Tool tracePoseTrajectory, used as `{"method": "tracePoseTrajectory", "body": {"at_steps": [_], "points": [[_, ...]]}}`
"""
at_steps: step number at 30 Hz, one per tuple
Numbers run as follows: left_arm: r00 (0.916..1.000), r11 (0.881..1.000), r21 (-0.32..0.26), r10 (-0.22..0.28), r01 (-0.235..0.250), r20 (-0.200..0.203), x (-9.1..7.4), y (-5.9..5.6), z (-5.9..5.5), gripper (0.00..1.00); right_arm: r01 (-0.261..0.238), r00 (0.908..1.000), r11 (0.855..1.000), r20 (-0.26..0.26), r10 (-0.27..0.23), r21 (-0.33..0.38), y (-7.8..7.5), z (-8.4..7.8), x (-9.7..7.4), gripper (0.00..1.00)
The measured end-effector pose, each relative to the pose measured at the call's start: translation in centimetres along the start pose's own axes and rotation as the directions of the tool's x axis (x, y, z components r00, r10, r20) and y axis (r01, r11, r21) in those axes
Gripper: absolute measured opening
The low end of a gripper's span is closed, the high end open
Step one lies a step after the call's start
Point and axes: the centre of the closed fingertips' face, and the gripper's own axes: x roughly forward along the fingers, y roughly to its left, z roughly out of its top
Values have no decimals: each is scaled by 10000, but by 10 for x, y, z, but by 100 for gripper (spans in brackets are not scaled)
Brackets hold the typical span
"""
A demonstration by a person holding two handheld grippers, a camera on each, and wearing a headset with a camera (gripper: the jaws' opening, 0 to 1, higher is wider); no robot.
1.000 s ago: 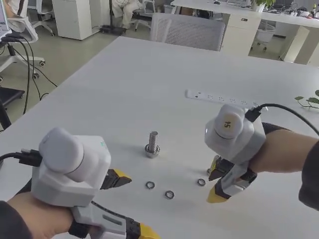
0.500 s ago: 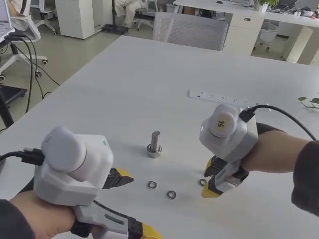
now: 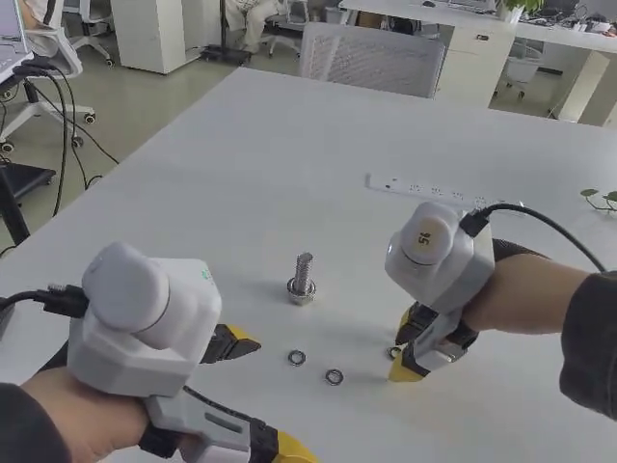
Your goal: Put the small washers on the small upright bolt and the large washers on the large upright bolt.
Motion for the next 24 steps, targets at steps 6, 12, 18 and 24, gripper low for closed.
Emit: {"method": "tracePoseTrajectory", "body": {"at_steps": [6, 12, 18, 24], "points": [[10000, 10000, 4, -5, 5, -6, 0, 0, -1, 80, -72, 10000, 9999, -18, 72, 80, 1, 0, 1, 30], [10000, 10000, -5, 11, -11, 16, -1, 0, -1, 80, -116, 9999, 9999, -33, 116, 88, 3, 0, 2, 29], [10000, 10000, 1, 9, -9, 18, -2, 0, -2, 80, -166, 9997, 9998, -168, 164, -99, 6, -2, 2, 24], [10000, 10000, 14, -5, 5, -6, -2, -1, -2, 80, -214, 9994, 9991, -262, 205, -357, 9, -3, 1, 21]]}}
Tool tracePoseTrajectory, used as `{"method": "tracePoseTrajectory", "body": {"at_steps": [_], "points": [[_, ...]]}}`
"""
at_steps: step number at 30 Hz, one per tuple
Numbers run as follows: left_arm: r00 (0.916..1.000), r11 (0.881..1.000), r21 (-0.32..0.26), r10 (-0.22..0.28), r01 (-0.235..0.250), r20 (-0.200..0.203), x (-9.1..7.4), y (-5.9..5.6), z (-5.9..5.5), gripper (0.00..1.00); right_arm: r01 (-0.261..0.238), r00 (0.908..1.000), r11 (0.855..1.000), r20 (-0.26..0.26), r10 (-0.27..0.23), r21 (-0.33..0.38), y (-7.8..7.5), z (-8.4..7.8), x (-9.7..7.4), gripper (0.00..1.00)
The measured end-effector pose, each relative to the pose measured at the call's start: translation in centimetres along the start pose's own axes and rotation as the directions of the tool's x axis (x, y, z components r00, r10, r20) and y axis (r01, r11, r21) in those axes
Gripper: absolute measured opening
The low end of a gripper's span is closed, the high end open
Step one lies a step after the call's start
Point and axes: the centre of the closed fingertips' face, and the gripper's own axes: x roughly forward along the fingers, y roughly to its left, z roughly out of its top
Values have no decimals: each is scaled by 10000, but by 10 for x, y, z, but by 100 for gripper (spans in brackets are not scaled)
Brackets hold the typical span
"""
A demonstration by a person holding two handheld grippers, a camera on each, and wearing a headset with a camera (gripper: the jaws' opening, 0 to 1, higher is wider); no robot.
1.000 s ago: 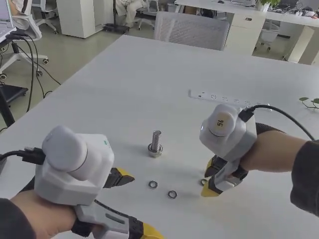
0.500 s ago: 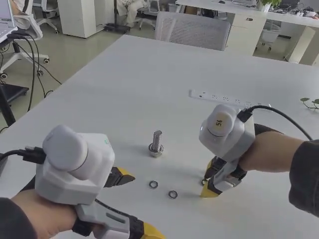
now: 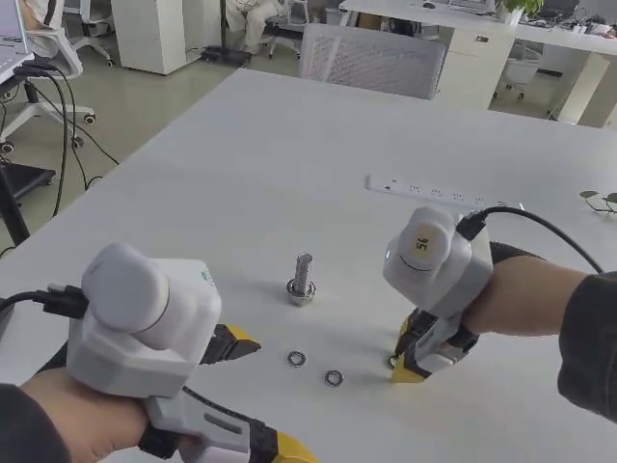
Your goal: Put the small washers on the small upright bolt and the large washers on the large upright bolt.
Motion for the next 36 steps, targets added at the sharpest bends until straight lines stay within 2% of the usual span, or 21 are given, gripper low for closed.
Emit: {"method": "tracePoseTrajectory", "body": {"at_steps": [3, 10, 18, 36], "points": [[10000, 10000, -2, -5, 5, 4, 0, 0, 0, 80, -88, 10000, 9999, -38, 88, -54, 2, 0, 0, 17], [10000, 10000, 17, -8, 8, 10, -1, 0, 0, 80, -206, 9997, 9997, -146, 204, -137, 6, 0, 0, 15], [10000, 10000, 33, -29, 29, 35, -1, -1, 1, 80, -77, 9998, 9995, -165, 72, -301, 5, 1, 1, 18], [10000, 10000, -14, -2, 2, 58, -2, 1, 1, 79, -25, 9992, 9966, -411, -10, -828, 7, 3, 0, 15]]}}
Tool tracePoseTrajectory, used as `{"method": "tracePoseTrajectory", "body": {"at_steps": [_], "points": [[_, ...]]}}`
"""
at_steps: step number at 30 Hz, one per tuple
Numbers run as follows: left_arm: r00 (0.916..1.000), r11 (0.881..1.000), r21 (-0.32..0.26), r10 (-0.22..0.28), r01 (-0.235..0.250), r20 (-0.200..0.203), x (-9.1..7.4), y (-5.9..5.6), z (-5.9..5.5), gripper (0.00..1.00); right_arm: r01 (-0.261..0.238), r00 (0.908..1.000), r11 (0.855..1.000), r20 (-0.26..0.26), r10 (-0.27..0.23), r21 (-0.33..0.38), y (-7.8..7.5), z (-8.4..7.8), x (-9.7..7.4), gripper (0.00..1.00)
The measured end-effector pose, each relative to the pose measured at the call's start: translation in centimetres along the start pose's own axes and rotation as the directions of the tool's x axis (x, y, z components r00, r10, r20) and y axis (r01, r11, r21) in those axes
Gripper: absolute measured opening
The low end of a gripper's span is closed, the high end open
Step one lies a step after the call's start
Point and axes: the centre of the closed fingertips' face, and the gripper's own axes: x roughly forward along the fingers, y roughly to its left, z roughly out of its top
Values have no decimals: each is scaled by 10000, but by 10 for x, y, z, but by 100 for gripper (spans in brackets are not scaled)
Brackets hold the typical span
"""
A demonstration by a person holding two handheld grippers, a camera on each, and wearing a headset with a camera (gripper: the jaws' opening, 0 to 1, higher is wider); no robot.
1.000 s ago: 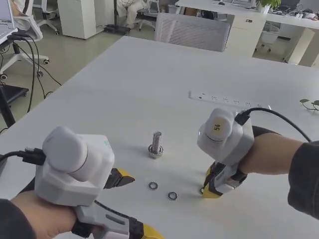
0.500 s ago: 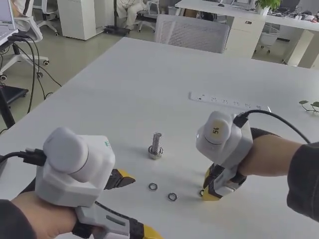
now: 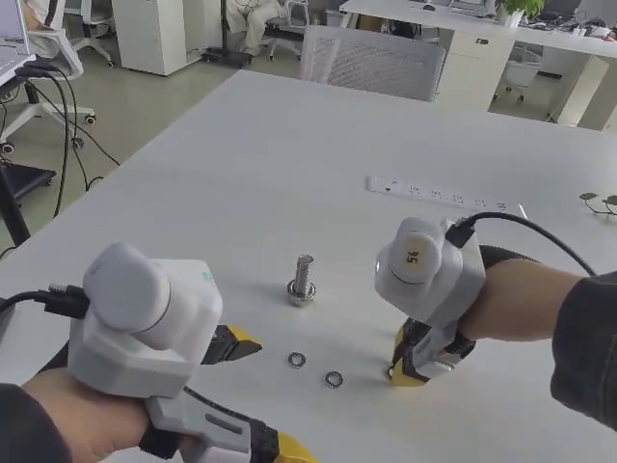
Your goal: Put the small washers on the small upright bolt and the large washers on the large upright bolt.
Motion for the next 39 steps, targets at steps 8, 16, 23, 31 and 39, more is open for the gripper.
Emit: {"method": "tracePoseTrajectory", "body": {"at_steps": [8, 16, 23, 31, 39], "points": [[10000, 10000, -13, 21, -21, -1, 0, 0, 0, 79, -75, 9999, 10000, -74, 74, -51, 2, -2, 0, 15], [10000, 10000, 12, -5, 5, -27, 0, -1, 0, 79, -114, 9998, 9999, -159, 113, -69, 5, -7, -5, 14], [10000, 10000, 23, -16, 16, -30, 1, -1, 0, 79, -92, 9995, 9999, -299, 90, -56, 8, -16, -13, 14], [10000, 10000, 36, -16, 16, -40, 1, -1, 0, 79, -108, 9999, 9996, -90, 111, 244, 13, -22, -20, 14], [10000, 10000, 37, -12, 12, -47, 1, 0, -1, 79, -24, 10000, 9990, -72, 27, 437, 16, -31, -27, 14]]}}
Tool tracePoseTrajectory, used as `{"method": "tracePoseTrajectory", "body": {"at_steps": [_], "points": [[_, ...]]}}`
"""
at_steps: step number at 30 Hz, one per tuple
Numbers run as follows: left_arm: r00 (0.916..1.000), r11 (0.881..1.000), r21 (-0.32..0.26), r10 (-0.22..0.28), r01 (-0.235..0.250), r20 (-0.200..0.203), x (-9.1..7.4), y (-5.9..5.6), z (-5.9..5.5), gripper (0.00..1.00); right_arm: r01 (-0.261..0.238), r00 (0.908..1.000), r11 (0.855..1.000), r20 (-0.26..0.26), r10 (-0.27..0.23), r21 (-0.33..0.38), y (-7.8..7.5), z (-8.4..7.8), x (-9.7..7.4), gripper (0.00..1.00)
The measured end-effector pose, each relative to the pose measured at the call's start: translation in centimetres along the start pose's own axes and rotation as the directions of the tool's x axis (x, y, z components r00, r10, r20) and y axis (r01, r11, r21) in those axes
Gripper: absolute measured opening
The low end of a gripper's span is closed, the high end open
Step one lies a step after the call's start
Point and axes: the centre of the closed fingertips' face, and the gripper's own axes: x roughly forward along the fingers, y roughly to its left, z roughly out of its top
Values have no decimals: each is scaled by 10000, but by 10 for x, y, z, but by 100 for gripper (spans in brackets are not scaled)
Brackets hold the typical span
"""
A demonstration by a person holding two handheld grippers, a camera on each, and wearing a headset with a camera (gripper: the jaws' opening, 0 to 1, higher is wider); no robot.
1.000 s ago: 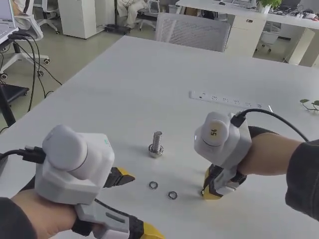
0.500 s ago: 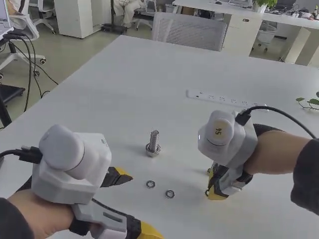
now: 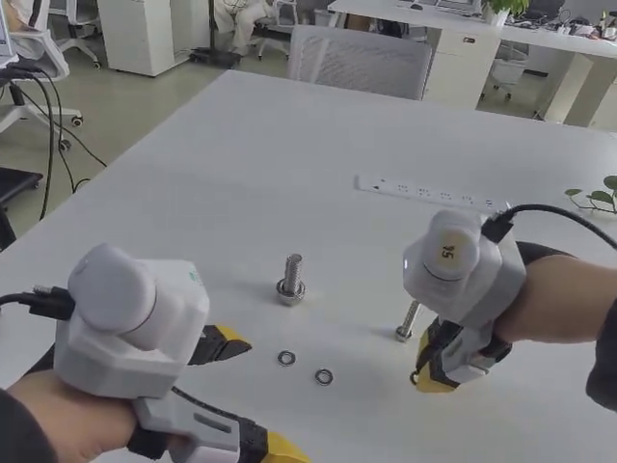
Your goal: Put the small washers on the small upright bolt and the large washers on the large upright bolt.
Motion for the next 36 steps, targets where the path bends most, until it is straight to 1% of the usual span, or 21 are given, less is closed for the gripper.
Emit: {"method": "tracePoseTrajectory", "body": {"at_steps": [8, 21, 27, 36], "points": [[10000, 10000, 10, -31, 31, -22, 0, -1, 0, 79, 224, 9997, 9996, 66, -225, 162, -5, -6, -16, 14], [10000, 10000, 25, -63, 63, -44, 0, -3, 0, 79, 575, 9983, 9982, 91, -577, 183, -15, -7, -40, 14], [10000, 10000, 21, -71, 71, -32, 0, -3, 0, 79, 725, 9972, 9974, 159, -726, 38, -19, -1, -51, 14], [10000, 10000, -7, -56, 56, -13, 0, -2, 0, 79, 1010, 9948, 9944, 154, -1006, -312, -34, 12, -64, 14]]}}
